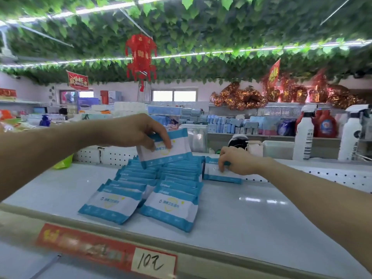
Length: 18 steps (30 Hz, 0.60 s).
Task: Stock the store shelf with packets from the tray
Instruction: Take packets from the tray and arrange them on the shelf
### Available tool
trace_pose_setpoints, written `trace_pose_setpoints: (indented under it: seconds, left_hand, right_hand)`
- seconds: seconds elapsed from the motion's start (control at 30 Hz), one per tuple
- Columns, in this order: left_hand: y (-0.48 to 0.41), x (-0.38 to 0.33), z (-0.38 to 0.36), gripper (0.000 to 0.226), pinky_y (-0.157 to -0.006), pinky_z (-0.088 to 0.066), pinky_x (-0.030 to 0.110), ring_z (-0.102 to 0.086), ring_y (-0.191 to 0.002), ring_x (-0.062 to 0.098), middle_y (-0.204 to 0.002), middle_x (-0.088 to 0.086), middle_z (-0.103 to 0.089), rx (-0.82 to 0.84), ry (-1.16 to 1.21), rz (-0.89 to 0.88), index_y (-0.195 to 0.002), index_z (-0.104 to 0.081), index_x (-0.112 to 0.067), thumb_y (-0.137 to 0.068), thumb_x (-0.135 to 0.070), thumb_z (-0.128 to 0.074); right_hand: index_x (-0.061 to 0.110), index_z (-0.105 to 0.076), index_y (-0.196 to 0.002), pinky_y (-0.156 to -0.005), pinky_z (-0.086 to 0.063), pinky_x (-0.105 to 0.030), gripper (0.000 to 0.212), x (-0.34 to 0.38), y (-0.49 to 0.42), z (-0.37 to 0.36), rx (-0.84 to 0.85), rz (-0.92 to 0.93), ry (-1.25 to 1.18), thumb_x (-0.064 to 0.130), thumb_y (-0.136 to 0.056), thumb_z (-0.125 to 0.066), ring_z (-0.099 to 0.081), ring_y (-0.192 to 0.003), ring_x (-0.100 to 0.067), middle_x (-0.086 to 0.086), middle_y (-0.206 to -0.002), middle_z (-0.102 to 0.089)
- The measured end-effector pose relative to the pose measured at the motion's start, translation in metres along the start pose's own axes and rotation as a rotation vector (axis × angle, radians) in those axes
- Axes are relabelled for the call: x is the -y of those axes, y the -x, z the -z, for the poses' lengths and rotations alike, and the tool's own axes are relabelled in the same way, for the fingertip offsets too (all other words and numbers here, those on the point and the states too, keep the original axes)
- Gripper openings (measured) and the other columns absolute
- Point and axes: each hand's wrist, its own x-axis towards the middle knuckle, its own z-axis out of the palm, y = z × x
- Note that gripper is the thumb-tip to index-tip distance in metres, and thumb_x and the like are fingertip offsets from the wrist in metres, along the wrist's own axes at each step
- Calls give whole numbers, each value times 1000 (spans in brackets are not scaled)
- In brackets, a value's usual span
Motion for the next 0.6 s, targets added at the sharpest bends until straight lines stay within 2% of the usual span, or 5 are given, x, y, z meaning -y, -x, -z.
trace_pose_setpoints:
  seconds: [0.17,0.3,0.4,0.5,0.6]
  left_hand:
    - [-40,-7,-20,39,-73,-60,22,-74,-100,11,-111,-17,-77,-18,96,-44,-100,-83,-30,-93,5,-68]
    - [-84,-12,-48,37,-78,-65,44,-74,-102,23,-113,-15,-76,-13,131,-67,-101,-82,-31,-93,3,-68]
    - [-119,-22,-72,39,-68,-58,22,-73,-96,11,-111,-20,-75,36,100,-114,-100,-82,-31,-92,4,-67]
    - [-151,-27,-102,41,-84,-55,23,-67,-103,2,-117,-17,-72,97,25,-169,-103,-82,-23,-88,10,-64]
    - [-175,-23,-130,42,-102,-52,32,-62,-118,8,-124,-14,-70,174,-62,-174,-105,-82,-23,-88,11,-63]
  right_hand:
    - [39,-70,-77,-96,-48,-36,42,-15,18,8,-93,-63,-100,0,-92,-68,-49,-107,-12,13,-110,-46]
    - [41,-67,-75,-98,-48,-40,52,-31,51,23,-106,-120,-91,-9,-88,-61,-53,-113,-15,11,-117,-52]
    - [40,-69,-82,-100,-47,-38,47,-42,79,32,-52,-164,-94,-5,-92,-61,-51,-116,-13,12,-123,-51]
    - [38,-71,-88,-94,-51,-36,43,-50,104,39,2,-200,-115,-3,-95,-60,-54,-105,-7,19,-116,-47]
    - [40,-71,-90,-94,-53,-38,41,-57,121,43,22,-226,-115,0,-96,-62,-56,-103,-11,13,-116,-51]
